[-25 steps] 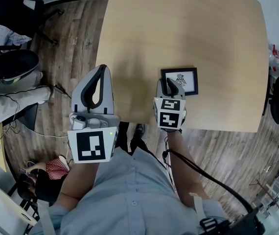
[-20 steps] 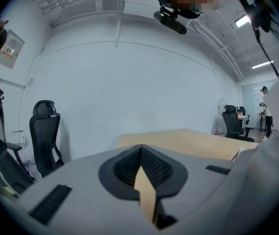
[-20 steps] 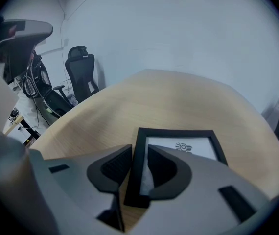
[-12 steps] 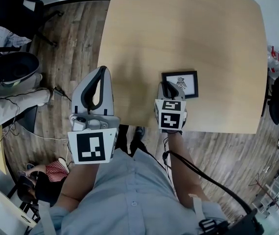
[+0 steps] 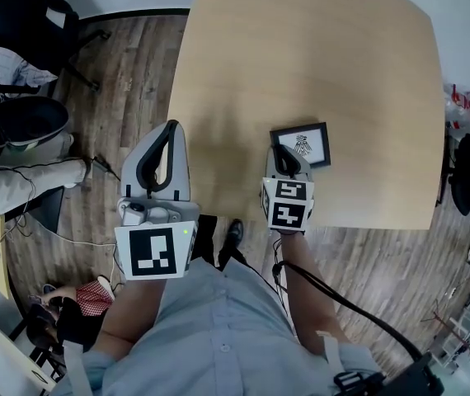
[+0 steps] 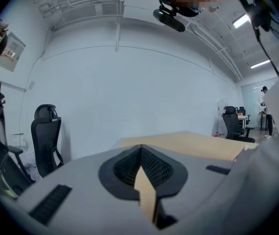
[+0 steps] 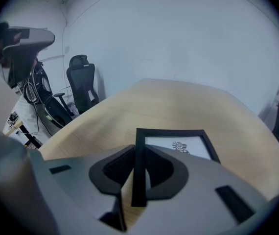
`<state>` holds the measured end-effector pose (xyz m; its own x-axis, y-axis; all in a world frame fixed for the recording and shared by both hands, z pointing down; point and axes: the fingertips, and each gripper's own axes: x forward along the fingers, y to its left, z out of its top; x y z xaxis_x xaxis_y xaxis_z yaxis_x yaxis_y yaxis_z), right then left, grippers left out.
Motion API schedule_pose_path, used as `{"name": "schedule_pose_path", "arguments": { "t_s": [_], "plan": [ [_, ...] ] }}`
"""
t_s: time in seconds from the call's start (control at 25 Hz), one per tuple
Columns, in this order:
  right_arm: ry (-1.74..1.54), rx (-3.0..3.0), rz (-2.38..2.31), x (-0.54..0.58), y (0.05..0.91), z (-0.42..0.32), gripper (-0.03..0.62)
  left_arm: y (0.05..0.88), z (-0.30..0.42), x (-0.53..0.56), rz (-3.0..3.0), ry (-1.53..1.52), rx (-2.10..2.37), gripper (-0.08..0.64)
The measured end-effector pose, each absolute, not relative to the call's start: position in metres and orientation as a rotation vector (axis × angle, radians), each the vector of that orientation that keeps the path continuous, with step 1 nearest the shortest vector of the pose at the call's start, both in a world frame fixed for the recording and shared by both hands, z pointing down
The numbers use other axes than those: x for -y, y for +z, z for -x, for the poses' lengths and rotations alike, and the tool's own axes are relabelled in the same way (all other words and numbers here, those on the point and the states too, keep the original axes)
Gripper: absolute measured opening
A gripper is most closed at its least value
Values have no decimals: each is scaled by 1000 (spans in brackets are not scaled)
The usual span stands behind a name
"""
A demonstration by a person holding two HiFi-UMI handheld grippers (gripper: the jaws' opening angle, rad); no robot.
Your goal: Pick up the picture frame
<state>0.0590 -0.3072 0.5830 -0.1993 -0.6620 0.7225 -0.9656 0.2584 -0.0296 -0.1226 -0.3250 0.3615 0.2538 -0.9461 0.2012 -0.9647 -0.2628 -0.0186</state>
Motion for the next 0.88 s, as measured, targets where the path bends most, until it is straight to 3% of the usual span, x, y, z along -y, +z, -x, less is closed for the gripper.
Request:
{"name": "schedule_pose_path", "arguments": {
  "t_s": [0.44,0.88],
  "plan": [
    [532,2091,-1639,312,514,-71,61,339,109,302,-2469,199,1847,2],
    [282,2308,-1804,306,390,-80,61,301,93,276,-2558,74,1886,2]
  ]
}}
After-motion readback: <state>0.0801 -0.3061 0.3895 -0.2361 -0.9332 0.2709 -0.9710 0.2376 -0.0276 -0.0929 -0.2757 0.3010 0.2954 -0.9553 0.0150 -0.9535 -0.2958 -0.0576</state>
